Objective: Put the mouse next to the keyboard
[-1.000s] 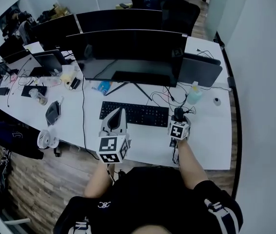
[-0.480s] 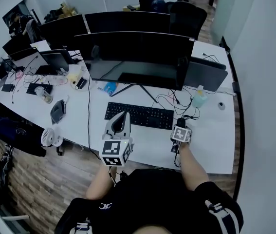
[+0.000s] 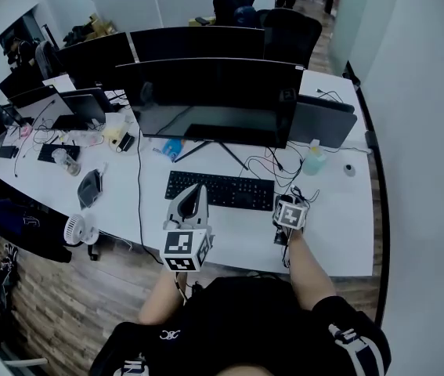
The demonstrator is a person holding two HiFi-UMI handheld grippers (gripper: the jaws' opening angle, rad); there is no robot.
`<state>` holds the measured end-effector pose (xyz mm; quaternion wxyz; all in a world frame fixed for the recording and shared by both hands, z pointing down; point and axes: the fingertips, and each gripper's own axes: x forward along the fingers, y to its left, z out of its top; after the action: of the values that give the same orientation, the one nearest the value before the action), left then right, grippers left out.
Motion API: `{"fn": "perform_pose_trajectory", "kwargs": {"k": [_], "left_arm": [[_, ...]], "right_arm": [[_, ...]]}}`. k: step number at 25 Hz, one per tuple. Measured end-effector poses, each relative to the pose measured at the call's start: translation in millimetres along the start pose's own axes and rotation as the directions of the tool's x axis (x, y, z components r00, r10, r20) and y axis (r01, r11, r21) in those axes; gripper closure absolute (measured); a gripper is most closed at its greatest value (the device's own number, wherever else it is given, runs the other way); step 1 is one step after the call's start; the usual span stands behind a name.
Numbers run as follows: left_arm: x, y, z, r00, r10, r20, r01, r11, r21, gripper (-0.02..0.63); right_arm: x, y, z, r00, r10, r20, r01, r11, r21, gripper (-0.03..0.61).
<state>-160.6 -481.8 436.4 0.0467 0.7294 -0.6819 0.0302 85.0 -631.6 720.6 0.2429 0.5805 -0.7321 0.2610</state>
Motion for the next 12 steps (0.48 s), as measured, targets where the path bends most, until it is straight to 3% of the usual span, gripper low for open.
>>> {"fn": "perform_pose_trajectory", "kwargs": {"k": [3,7,12], "left_arm": [[2,-2,-1,1.000,-0.012,0.004,0.012,1.000,-0.004,0.601],[7,-6,1,0.999,-0.033,0.012,0.033,0.999,-0.010,0.601],[11,-11,6,0.998,-0.055,0.024,0.055,0.998,-0.012,0.601]], "right_arm": [[-32,12,49,0.984,0.024,0.178,-0.021,1.000,-0.015,0.377],[-98,22,124,0.905,-0.005,0.425,0.033,0.998,-0.059,0.560],[-176,38,182,0.797,0.041,0.603,0.012,0.997,-0.082,0.567]]}}
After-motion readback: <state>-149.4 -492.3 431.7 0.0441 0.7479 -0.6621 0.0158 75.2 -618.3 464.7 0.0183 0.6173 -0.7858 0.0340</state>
